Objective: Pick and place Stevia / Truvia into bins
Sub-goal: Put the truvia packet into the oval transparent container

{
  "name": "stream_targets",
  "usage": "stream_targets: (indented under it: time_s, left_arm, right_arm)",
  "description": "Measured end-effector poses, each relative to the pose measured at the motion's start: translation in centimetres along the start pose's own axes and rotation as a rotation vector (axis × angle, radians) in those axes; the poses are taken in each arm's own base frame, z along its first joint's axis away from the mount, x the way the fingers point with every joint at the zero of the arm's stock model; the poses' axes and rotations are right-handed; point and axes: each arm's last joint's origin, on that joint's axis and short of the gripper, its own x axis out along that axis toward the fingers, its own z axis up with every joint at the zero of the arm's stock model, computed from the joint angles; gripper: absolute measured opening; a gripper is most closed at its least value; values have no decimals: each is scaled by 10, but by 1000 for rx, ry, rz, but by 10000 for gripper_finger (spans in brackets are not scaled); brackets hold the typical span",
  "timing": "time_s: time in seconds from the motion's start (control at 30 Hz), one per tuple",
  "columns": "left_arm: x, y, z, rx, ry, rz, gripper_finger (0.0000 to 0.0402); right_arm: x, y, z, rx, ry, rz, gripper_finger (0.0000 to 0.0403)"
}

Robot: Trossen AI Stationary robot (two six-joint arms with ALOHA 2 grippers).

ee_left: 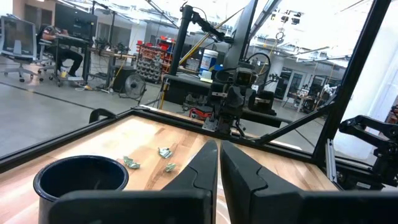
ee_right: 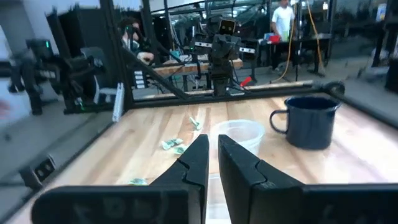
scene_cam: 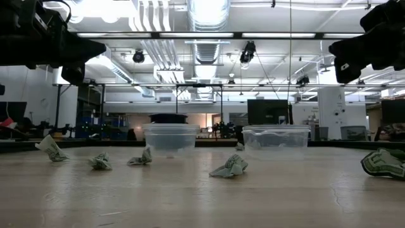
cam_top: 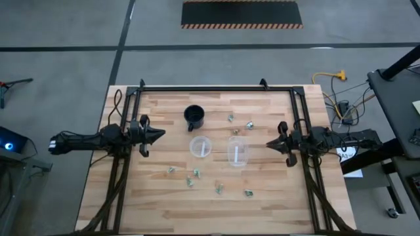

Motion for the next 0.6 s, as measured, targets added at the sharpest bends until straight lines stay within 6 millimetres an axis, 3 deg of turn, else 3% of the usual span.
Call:
stream_targets:
  time_s: [0.27,0.6]
  left_arm:
    - [0,0,0,61,-1,5,2]
    - [0,1,5,42,-55,47,2]
  right_arm:
    - [-1,2,16,304,-171,37,29]
    - [-20,8,58,369,-641,146,29]
